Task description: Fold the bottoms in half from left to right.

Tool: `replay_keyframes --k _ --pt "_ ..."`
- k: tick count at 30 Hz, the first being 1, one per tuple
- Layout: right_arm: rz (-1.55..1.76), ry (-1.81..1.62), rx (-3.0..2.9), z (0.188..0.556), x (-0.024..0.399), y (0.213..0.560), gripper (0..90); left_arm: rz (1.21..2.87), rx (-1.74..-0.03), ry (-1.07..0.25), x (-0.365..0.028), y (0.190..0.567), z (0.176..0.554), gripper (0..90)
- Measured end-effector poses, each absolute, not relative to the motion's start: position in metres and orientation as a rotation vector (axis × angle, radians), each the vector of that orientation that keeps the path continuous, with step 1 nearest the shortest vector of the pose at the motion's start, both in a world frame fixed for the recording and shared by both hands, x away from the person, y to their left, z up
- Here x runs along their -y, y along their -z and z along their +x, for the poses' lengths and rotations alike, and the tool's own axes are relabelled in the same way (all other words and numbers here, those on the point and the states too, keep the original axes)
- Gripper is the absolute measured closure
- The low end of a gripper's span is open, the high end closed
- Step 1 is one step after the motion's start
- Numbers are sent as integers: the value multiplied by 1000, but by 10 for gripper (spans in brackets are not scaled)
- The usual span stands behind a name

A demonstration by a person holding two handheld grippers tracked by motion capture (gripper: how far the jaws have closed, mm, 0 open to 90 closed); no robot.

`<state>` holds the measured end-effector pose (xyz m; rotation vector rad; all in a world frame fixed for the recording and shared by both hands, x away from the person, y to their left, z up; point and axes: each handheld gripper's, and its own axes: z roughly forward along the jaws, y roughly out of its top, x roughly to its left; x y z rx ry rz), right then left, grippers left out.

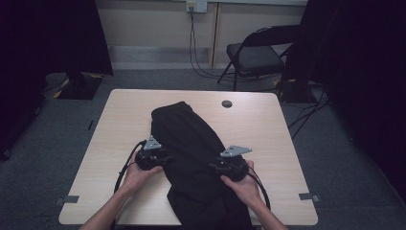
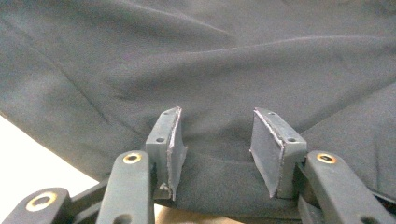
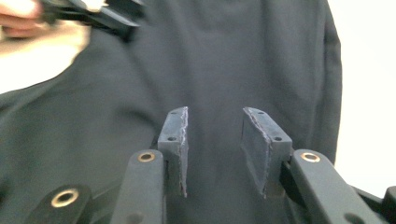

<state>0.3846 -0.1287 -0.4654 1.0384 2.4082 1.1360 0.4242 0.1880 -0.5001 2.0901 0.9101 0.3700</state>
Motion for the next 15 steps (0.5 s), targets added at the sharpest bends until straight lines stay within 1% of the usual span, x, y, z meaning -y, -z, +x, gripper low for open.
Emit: replay_keyframes --k 2,3,4,7,9,10,11,12,13,15 --pt "1004 -1042 -2427 393 122 477 594 2090 -911 -369 -187 500 423 518" --pt "1004 -1042 -2427 393 122 477 594 2090 -911 -369 -187 500 423 501" --pt "1033 -1010 -2461 398 120 487 557 2114 -883 -391 -186 500 423 482" --pt "1029 -1020 -2466 394 121 491 539 2103 -890 -370 -186 500 423 467" --pt "1033 -1023 -2482 388 124 490 538 2099 -884 -352 -188 500 423 465" --pt "990 -1013 -2491 377 126 491 538 2090 -874 -312 -187 500 421 465" --pt "990 -1013 -2491 377 126 491 538 2090 -874 -312 -187 500 421 464" --pt "974 -1025 -2502 364 129 491 539 2100 -839 -291 -184 500 416 455" --pt "974 -1025 -2502 364 129 491 539 2100 -839 -291 -184 500 416 445" --pt "948 -1032 -2536 345 134 490 538 2122 -789 -275 -180 500 407 435"
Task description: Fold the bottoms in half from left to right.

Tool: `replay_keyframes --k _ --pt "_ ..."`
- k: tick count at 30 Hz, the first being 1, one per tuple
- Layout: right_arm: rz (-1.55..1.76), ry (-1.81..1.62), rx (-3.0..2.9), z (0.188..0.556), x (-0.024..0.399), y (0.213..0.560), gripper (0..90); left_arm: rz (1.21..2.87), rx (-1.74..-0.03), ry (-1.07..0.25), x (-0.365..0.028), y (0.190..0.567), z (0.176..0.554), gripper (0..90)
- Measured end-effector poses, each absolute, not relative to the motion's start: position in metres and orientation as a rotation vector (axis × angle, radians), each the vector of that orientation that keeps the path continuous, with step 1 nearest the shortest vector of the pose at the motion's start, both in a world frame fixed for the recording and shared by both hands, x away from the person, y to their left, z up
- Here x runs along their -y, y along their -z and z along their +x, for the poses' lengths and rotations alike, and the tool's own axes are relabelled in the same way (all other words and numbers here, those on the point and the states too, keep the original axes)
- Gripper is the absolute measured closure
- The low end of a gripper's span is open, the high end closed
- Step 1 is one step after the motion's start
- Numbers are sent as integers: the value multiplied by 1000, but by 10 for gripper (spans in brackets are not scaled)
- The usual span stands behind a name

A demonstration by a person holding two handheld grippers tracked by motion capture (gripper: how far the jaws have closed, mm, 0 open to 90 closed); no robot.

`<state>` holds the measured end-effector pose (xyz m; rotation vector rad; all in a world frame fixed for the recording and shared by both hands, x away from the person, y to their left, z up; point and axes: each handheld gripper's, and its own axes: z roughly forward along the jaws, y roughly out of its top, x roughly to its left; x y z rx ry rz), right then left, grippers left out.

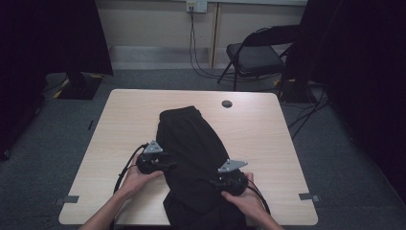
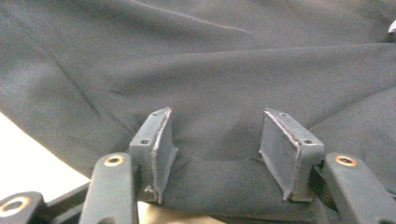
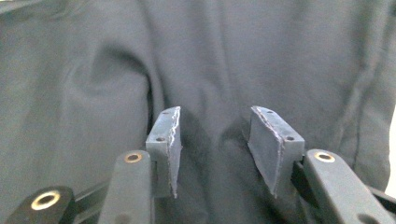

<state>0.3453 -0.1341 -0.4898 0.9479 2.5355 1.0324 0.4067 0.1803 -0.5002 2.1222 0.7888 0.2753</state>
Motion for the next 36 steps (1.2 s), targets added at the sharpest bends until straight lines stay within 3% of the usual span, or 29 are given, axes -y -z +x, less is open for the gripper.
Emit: replay_keyframes --k 5,10,12,13,17,24,32,36 --pt "936 -1036 -2663 301 146 484 541 2172 -693 -188 -161 498 379 429" --pt "956 -1021 -2715 286 147 478 550 2233 -614 -88 -149 492 366 451" --pt "937 -1064 -2658 293 146 470 553 2254 -620 -85 -147 490 367 456" --pt "931 -1088 -2629 299 146 467 599 2255 -629 -89 -146 488 372 456" --pt "927 -1102 -2464 358 142 456 615 2180 -727 -143 -151 484 392 445" --pt "1033 -1036 -2429 415 130 478 596 2230 -756 -204 -161 490 397 462" --pt "941 -1024 -2552 394 121 488 612 2183 -772 -227 -165 481 395 434" --pt "868 -1061 -2604 364 119 489 613 2157 -774 -245 -165 477 394 434"
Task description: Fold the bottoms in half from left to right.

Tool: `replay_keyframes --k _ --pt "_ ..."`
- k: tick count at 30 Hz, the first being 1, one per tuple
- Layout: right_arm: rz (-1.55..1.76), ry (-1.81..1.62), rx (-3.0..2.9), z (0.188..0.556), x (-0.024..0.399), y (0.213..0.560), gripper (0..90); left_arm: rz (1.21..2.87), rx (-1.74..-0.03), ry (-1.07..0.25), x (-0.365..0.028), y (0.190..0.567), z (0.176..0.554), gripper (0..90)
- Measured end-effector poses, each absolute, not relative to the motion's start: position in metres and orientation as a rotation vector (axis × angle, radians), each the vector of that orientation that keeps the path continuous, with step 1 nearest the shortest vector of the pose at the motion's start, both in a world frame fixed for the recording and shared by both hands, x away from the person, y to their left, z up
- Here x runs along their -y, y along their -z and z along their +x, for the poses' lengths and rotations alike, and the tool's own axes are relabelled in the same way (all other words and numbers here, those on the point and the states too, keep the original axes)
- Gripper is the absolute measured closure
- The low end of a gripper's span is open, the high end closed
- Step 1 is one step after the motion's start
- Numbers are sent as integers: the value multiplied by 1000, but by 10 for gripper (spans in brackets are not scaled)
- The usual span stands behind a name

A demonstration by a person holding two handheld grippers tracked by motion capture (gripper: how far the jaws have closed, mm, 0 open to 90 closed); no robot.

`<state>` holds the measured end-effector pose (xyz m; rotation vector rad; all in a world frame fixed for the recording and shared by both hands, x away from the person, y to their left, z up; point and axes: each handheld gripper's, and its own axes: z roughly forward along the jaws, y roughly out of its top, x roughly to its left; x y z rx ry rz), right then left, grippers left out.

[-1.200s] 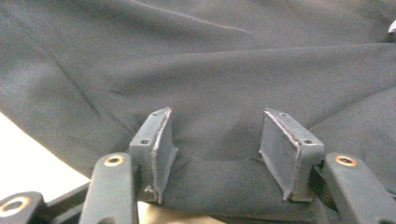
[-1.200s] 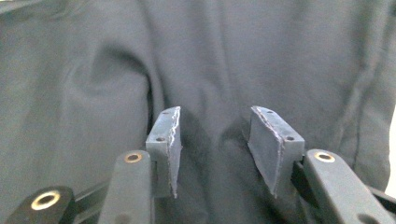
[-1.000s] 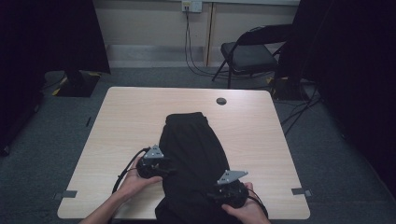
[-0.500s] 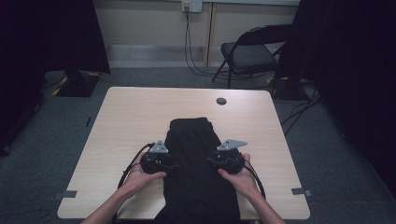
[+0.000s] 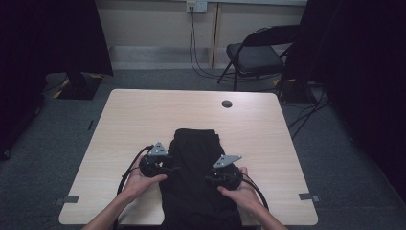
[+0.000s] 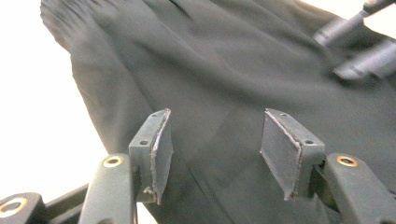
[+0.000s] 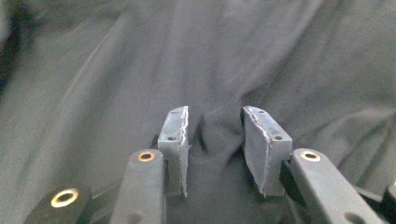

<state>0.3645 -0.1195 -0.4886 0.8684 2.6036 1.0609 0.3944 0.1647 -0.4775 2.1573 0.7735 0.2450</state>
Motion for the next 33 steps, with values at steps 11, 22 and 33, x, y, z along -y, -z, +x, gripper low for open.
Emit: replay_keyframes --k 11,22,33 --pt "907 -1057 -2543 355 129 470 464 2254 -712 -278 -144 492 390 420" --pt "1073 -1054 -2396 417 142 469 336 2232 -715 -231 -148 493 382 416" --pt "1145 -1027 -2394 448 134 493 276 2255 -724 -248 -148 491 380 416"
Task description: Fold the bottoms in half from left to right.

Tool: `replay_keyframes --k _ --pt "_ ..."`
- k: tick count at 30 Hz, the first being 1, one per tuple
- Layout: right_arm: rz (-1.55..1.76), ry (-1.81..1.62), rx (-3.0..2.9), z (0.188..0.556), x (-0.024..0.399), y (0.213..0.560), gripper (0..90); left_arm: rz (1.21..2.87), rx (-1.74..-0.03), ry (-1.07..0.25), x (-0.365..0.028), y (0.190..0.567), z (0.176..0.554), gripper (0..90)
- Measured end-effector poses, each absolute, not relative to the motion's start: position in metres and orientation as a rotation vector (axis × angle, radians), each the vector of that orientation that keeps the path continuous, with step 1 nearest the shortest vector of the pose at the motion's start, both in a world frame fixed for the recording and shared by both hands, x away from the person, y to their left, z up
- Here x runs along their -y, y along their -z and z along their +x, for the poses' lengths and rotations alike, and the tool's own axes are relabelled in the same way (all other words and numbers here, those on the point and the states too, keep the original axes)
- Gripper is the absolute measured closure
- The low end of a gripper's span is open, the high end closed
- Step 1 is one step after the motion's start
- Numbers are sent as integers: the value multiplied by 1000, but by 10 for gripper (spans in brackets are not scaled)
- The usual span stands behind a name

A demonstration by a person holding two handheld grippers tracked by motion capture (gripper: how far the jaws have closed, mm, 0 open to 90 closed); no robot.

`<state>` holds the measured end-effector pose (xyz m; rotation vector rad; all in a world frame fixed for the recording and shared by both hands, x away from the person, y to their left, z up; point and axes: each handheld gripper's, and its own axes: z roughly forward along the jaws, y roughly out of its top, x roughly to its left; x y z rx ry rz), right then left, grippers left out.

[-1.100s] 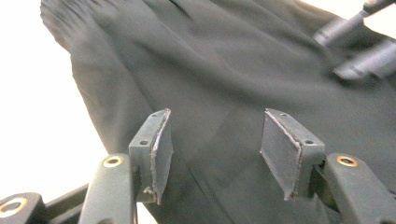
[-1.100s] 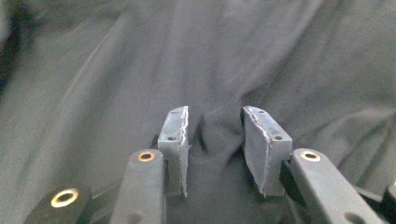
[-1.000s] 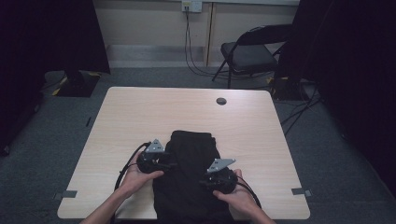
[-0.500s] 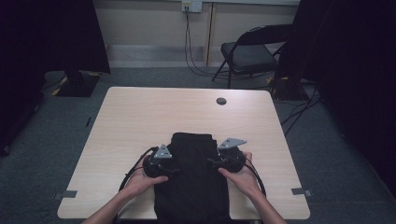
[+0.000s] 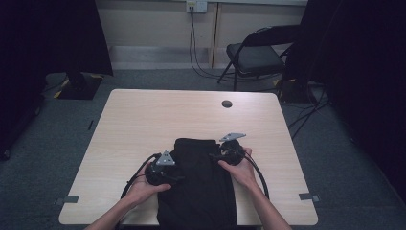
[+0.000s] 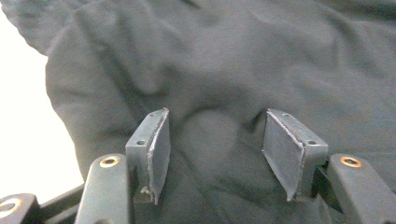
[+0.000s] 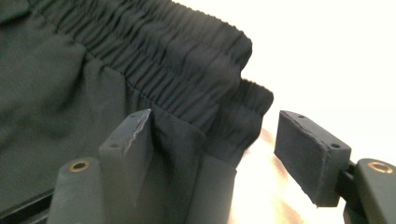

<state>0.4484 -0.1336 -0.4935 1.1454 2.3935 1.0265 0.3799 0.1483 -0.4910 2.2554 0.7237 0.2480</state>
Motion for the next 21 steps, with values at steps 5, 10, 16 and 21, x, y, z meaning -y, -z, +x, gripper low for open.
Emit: replay_keyframes --k 5,10,16,21 --pt "1099 -1044 -2385 444 132 497 369 2229 -741 -267 -149 483 387 404" --pt "1091 -1067 -2384 440 131 497 459 2141 -835 -305 -169 475 403 330" --pt "1069 -1094 -2412 436 124 496 539 2090 -965 -280 -191 482 419 280" --pt "1037 -1112 -2444 432 113 496 610 2102 -982 -217 -187 489 424 293"
